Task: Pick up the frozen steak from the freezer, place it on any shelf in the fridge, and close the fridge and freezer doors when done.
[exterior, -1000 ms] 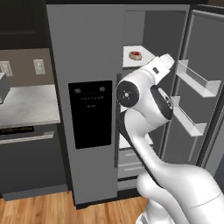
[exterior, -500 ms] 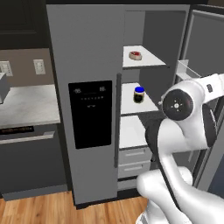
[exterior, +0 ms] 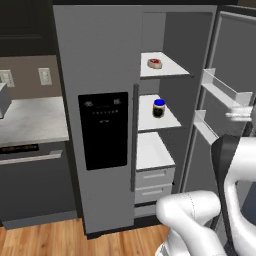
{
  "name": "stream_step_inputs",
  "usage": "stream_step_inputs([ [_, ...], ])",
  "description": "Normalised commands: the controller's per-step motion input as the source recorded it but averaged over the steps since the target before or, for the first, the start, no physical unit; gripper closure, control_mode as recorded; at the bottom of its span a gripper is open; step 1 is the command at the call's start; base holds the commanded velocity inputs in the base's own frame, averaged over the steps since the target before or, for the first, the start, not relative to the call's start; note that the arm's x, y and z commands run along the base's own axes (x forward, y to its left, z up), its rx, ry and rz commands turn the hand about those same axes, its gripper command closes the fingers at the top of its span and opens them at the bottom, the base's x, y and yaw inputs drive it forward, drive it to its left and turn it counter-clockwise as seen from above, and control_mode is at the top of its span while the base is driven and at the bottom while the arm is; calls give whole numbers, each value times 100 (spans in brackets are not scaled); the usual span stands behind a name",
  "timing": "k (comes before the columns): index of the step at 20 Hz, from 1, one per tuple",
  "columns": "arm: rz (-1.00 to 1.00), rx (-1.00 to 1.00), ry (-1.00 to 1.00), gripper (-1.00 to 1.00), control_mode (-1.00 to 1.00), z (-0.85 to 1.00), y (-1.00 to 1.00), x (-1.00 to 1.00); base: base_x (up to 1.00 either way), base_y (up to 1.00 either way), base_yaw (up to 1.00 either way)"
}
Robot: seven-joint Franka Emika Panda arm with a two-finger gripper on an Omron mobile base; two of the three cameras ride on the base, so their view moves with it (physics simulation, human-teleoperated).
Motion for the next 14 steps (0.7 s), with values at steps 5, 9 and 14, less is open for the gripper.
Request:
stream_step_inputs([
  [5, 0, 31, -21, -100, -100, -7, -61, -24, 0, 0, 0],
  [9, 0, 33, -23, -100, -100, -2, -44, -13, 0, 0, 0],
  [14, 0, 32, -21, -100, -100, -1, -40, -1, 0, 0, 0],
])
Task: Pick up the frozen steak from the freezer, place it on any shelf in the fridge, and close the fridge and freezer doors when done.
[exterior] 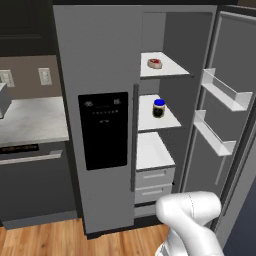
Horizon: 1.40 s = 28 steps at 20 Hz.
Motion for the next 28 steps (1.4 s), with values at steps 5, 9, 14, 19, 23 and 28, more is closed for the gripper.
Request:
stream_step_inputs([
  [5, 0, 32, -17, -100, -100, 0, -40, 11, 0, 0, 0],
  [9, 0, 32, -13, -100, -100, 0, -36, 31, 0, 0, 0],
  [14, 0, 30, -16, -100, -100, 0, -28, 32, 0, 0, 0],
  [19, 0, 27, -20, -100, -100, 0, -20, 22, 0, 0, 0],
  [23, 0, 23, -24, -100, -100, 0, -16, 5, 0, 0, 0],
  [28, 0, 22, -17, -100, -100, 0, -16, 30, 0, 0, 0],
])
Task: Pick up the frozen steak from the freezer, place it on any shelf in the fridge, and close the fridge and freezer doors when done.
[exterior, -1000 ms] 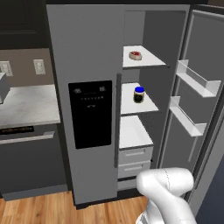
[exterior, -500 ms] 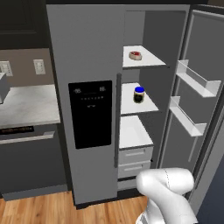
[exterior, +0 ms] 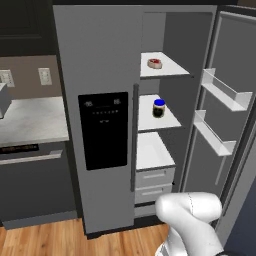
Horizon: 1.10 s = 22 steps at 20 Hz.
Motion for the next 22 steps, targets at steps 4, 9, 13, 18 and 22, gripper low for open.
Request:
stream_step_inputs([
  [4, 0, 21, -13, -100, -100, 0, -23, 46, 0, 0, 0],
  [9, 0, 17, -7, -100, -100, 0, -30, 37, 0, 0, 0],
  [13, 0, 5, 1, -100, -100, -2, -33, 34, 0, 0, 0],
  [18, 5, 1, 4, -100, -100, -5, -25, 49, 0, 0, 0],
  [22, 9, 1, 0, -100, -100, -7, -28, 45, 0, 0, 0],
])
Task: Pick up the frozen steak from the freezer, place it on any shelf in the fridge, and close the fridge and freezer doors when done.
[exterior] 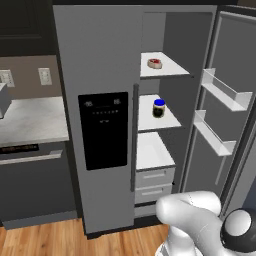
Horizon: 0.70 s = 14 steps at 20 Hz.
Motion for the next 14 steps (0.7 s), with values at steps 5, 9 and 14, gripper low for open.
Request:
stream_step_inputs([
  [5, 11, 0, 0, -100, -100, -6, -26, 36, 0, 0, 0],
  [9, 15, 0, 0, -100, -100, -7, -32, 30, 0, 0, 0],
  [14, 18, 0, 0, -100, -100, -6, -29, 37, 0, 0, 0],
])
